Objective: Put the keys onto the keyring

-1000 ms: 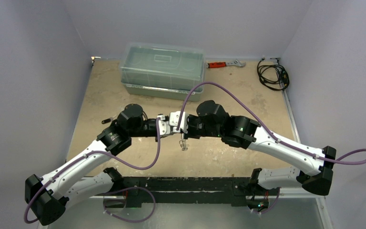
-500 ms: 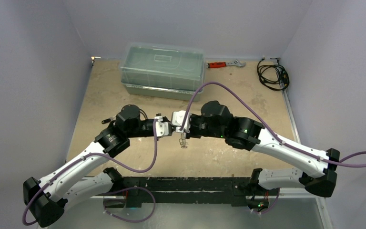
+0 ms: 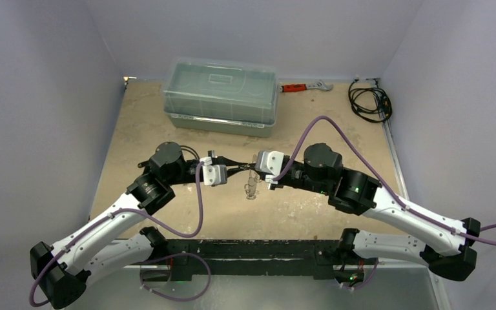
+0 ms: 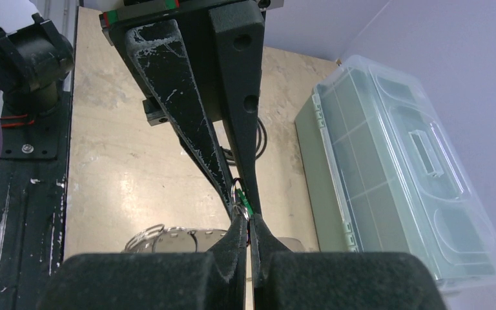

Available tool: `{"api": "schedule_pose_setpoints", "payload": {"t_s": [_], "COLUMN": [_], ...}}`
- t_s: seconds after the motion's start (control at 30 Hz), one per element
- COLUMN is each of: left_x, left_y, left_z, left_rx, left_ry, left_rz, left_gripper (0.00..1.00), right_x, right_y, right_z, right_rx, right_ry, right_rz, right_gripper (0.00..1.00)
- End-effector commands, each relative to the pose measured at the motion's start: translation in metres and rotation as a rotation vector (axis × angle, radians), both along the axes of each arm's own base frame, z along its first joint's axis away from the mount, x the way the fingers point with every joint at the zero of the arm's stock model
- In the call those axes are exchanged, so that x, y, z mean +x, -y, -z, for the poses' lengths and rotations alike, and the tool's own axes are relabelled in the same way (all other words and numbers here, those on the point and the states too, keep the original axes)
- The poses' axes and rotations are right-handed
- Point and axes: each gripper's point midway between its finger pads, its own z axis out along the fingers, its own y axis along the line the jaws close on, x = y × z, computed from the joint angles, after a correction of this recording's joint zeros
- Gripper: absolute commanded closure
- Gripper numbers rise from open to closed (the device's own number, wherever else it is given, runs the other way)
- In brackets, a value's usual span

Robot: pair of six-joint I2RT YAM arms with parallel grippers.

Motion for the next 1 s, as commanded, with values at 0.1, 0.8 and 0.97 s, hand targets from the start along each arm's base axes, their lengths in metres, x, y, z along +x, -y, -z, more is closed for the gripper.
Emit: {"api": "schedule_pose_setpoints", "payload": {"t_s": [0.1,0.8,0.97], "left_x": [-0.008,-0.003,-0.008], "left_y": [0.004,0.004,0.002], "left_z": [-0.003,-0.006,-0.009], "left_rx": [-0.019,-0.028,-0.035], "left_ry": [-0.009,-0.006,0.012], "left_rz": [0.051,0.025,0.041], "left_gripper": [1.00,0.81,0.66], "right_x": [-0.002,0.009,0.012], "right_y": [-0.001,-0.001,0.001], "right_z": [-0.051,-0.052,-0.041], "right_rx": [0.227,0.332,0.289], "right_ry": [0.080,0.098,0.086], "right_rz": [-0.009,0.027,0.046], "right_gripper": [1.00,1.00,1.00]}}
